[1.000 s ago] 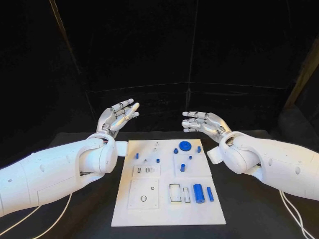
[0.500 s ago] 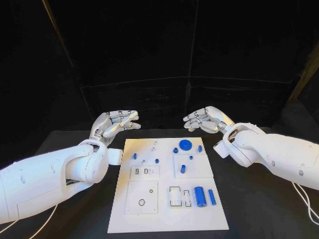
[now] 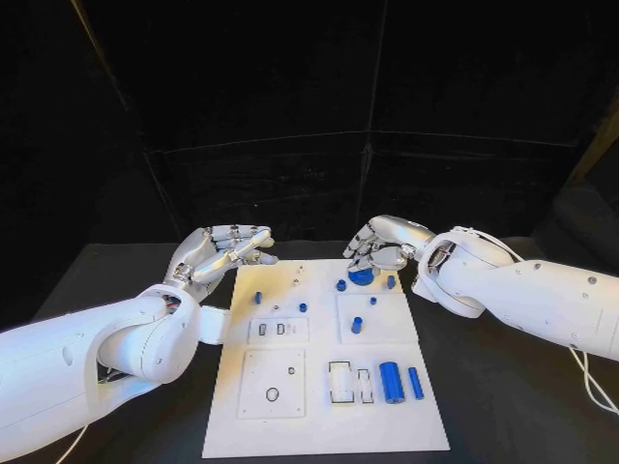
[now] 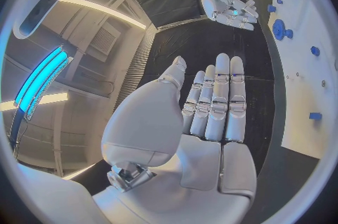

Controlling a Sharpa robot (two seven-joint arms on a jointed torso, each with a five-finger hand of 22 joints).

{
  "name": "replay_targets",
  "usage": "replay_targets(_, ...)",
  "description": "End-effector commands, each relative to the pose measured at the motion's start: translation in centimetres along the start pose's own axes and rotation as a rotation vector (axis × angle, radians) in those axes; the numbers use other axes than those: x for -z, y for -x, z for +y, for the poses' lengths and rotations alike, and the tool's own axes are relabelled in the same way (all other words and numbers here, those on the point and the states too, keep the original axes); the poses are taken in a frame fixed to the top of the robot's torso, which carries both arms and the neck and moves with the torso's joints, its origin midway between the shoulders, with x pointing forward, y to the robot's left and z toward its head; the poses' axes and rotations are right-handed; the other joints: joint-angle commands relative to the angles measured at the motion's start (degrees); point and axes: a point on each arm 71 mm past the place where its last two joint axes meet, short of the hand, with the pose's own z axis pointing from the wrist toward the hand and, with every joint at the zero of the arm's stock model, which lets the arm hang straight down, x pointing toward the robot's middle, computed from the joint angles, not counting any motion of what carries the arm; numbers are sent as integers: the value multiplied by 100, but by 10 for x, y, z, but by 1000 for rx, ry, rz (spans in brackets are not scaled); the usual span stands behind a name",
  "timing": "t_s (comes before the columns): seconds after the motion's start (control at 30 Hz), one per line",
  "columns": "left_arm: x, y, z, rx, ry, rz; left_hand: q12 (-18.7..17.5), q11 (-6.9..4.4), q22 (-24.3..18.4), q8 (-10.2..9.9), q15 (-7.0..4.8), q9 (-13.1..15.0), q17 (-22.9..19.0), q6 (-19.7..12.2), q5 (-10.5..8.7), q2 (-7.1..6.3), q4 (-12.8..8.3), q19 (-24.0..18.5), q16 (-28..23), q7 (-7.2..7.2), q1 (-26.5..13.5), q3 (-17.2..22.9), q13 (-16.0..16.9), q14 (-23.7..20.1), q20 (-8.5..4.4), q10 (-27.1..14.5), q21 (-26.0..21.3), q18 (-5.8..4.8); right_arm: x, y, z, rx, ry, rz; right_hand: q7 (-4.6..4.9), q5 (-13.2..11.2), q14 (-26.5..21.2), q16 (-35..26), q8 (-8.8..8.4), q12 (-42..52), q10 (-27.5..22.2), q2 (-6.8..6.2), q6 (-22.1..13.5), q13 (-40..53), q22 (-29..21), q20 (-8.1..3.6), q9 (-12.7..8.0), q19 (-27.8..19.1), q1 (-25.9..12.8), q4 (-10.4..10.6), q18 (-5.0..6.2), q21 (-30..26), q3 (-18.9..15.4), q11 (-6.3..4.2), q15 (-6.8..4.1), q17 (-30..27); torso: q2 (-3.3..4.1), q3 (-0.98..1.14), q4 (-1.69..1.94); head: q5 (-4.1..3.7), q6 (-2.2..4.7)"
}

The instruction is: Assemble the parts on the task board

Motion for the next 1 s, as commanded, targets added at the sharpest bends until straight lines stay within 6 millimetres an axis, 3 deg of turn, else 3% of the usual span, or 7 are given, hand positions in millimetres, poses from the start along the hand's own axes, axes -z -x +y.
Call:
replay_targets(0.03, 2, -5, -3, 2, -6, 37, -30, 10, -7, -20, 5, -10, 9, 26, -17, -3, -40, 43, 13, -2, 43, -5, 5, 42, 5, 40, 16, 35, -3, -5, 4, 205, -29, 85, -11, -13, 269, 213, -72, -76, -95, -6, -54, -5, 80, 8, -6, 43, -89, 10, 64, 134, -4, 0, -2, 167, 137, 2, 50, -20, -10)
replay_targets(0.33, 4, -8, -4, 9, -4, 47, -34, 11, -8, -22, 5, -10, 13, 29, -17, -1, -40, 45, 11, -1, 40, -7, 4, 42, 4, 43, 14, 34, -8, -10, 11, 296, -38, 123, -31, -36, 205, 950, -157, -115, -380, -27, -102, 9, 470, 19, 3, 91, -180, 10, 46, 623, 1, 32, 8, 758, 229, 8, 46, -30, 5)
replay_targets(0.7, 5, -10, -6, 11, -6, 52, -57, 18, -15, -38, 10, -14, 28, 28, -16, 5, -40, 49, 1, 9, 27, -14, 0, 36, 4, 40, 5, 32, -16, -12, 13, 325, -46, 136, -46, -13, 121, 2003, -156, -78, -393, 15, -169, 71, 1772, 21, 4, 514, -165, 5, -126, 1613, 122, 18, 5, 1749, 273, 0, 59, -27, -13)
replay_targets(0.87, 4, -9, -7, 9, -7, 50, -64, 20, -18, -43, 11, -15, 33, 26, -16, 7, -41, 50, -2, 12, 25, -16, -1, 35, 4, 39, 2, 31, -19, -12, 13, 330, -49, 129, -33, -4, 122, 2550, -156, -84, -427, 23, -178, 82, 2299, 35, 4, 707, -166, 5, -202, 1988, 203, 32, 18, 2304, 275, 9, 63, 0, -35)
replay_targets(1.0, 4, -8, -9, 9, -9, 52, -64, 20, -18, -43, 11, -15, 33, 26, -16, 7, -41, 50, -2, 12, 25, -16, -1, 35, 4, 39, 2, 31, -21, -13, 14, 331, -49, 131, -30, -5, 127, 2886, -155, -82, -439, 32, -183, 90, 2602, 43, 4, 817, -176, 7, -243, 2203, 267, 36, 24, 2644, 295, 6, 48, 21, -16)
